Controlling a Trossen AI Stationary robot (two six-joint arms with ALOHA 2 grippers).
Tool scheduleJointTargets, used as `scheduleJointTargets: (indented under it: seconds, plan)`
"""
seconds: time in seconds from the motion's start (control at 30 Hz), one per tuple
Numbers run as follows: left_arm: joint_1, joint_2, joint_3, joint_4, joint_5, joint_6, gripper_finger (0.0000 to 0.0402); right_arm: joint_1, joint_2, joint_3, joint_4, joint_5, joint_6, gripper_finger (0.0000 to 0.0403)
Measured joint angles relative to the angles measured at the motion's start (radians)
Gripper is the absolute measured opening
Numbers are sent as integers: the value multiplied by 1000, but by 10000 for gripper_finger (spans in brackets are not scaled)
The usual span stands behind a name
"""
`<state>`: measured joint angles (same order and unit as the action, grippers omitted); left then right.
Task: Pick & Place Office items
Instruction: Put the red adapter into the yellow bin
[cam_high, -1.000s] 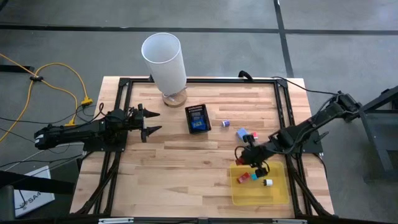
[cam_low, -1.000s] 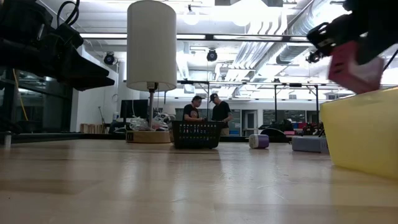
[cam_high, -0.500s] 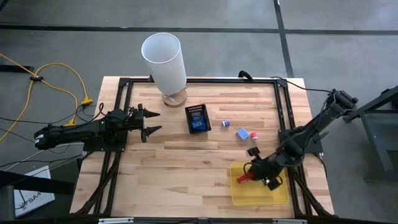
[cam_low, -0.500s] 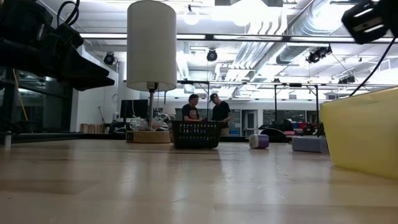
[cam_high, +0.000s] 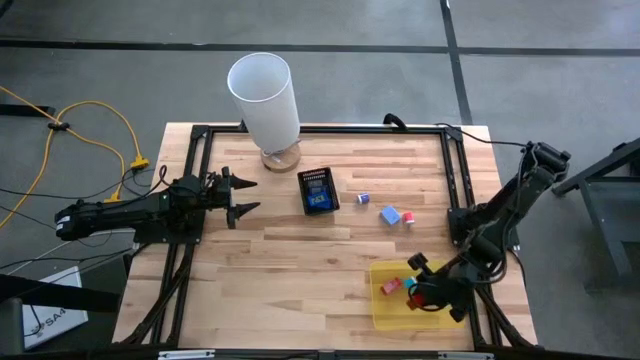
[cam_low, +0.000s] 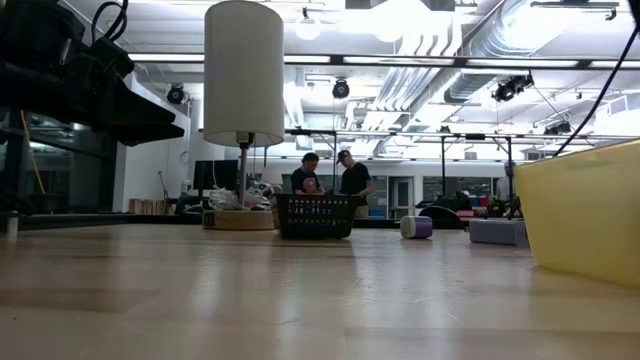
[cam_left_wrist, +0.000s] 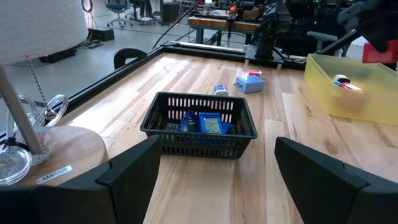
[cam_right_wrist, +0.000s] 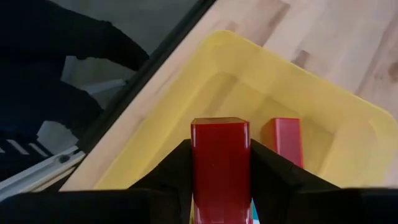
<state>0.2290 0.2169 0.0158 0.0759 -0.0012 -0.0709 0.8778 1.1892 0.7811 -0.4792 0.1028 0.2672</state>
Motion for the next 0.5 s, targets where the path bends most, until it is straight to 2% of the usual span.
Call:
scheduleJointTargets:
  seconds: [0.5]
  plan:
    - [0,0,0,0,0,0,308,28,0,0,27,3,1,111]
